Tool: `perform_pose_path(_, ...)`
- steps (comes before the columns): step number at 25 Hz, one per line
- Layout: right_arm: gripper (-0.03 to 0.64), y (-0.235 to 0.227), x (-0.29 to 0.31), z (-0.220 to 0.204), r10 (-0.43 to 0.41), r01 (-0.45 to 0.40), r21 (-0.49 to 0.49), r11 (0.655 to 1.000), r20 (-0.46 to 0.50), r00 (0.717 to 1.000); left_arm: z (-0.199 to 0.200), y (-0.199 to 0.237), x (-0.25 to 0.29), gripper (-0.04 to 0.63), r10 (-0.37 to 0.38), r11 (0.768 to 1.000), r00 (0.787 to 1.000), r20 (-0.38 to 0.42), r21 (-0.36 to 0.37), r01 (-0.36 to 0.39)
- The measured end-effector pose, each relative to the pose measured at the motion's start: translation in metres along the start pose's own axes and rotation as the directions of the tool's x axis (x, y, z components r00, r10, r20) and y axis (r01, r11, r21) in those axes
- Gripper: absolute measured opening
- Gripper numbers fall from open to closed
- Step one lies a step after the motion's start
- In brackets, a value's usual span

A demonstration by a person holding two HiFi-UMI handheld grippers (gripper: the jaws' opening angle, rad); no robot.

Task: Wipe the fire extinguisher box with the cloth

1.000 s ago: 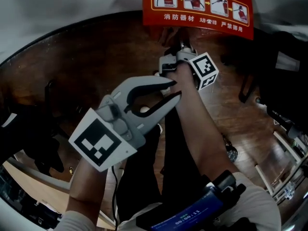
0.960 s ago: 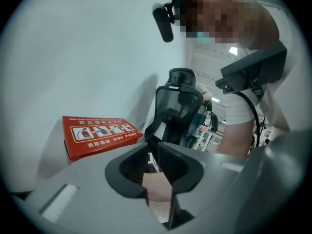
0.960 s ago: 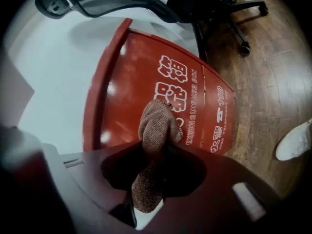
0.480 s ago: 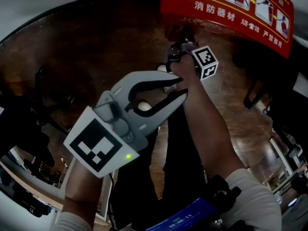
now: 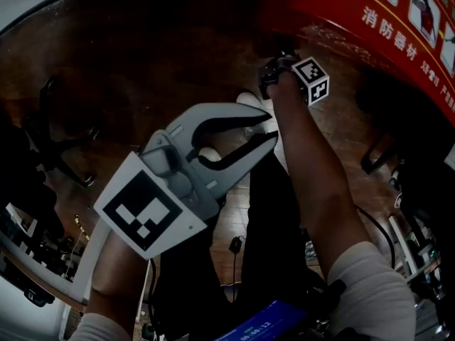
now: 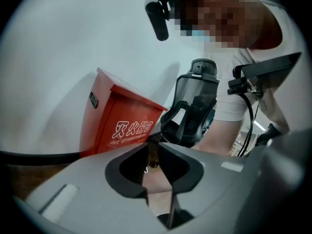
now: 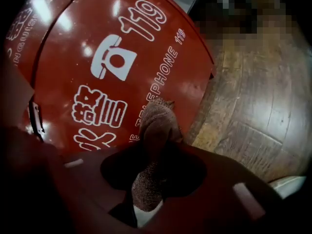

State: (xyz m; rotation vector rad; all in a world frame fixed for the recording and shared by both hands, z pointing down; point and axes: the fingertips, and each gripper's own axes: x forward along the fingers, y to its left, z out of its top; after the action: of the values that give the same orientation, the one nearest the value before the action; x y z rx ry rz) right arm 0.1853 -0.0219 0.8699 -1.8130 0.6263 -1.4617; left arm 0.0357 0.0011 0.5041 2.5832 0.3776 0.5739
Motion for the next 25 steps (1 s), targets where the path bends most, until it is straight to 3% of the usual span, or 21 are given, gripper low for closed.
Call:
perform_pose_path(5,0.114,0.041,-0.049,-0.012,0.042,-0.046,-0.065,0.997,-0.070,0.997,0.026,-0.015,-0.009,0.063,0.015,1.000,1.000,0.028,0.013,-0.015)
perform_pose_path(9,0.114,0.098,-0.110,-0.030,0.056,-0.093,-0.212,0.973,-0.175,0.983,0.065,-0.039,-0.027,0.063,0.022,0.998,0.999,0.046,0.053,-0.024)
perform_pose_path(13,0.115,0.159,-0.180,-0.045,0.049,-0.156,-0.357,0.921,-0.292,0.955,0.108,-0.067,-0.053,0.063,0.031,0.997,0.997,0.068,0.071,-0.036)
perform_pose_path(15,0.115,0.195,-0.215,-0.052,0.039,-0.218,-0.462,0.859,-0.367,0.930,0.129,-0.081,-0.067,0.063,0.037,0.996,0.996,0.087,0.081,-0.044)
perform_pose_path(17,0.115,0.236,-0.245,-0.056,0.015,-0.311,-0.598,0.738,-0.447,0.894,0.151,-0.092,-0.080,0.063,0.046,0.993,0.991,0.123,0.101,-0.059)
perform_pose_path(19,0.114,0.279,-0.272,-0.057,-0.032,-0.413,-0.721,0.556,-0.515,0.856,0.170,-0.101,-0.094,0.063,0.055,0.990,0.985,0.164,0.120,-0.076)
perform_pose_path(22,0.114,0.338,-0.303,-0.062,-0.144,-0.551,-0.807,0.213,-0.584,0.799,0.185,-0.110,-0.118,0.063,0.073,0.989,0.979,0.193,0.113,-0.096)
perform_pose_path(25,0.114,0.401,-0.319,-0.069,-0.317,-0.697,-0.696,-0.171,-0.631,0.708,0.194,-0.111,-0.139,0.063,0.095,0.987,0.976,0.198,0.109,-0.118)
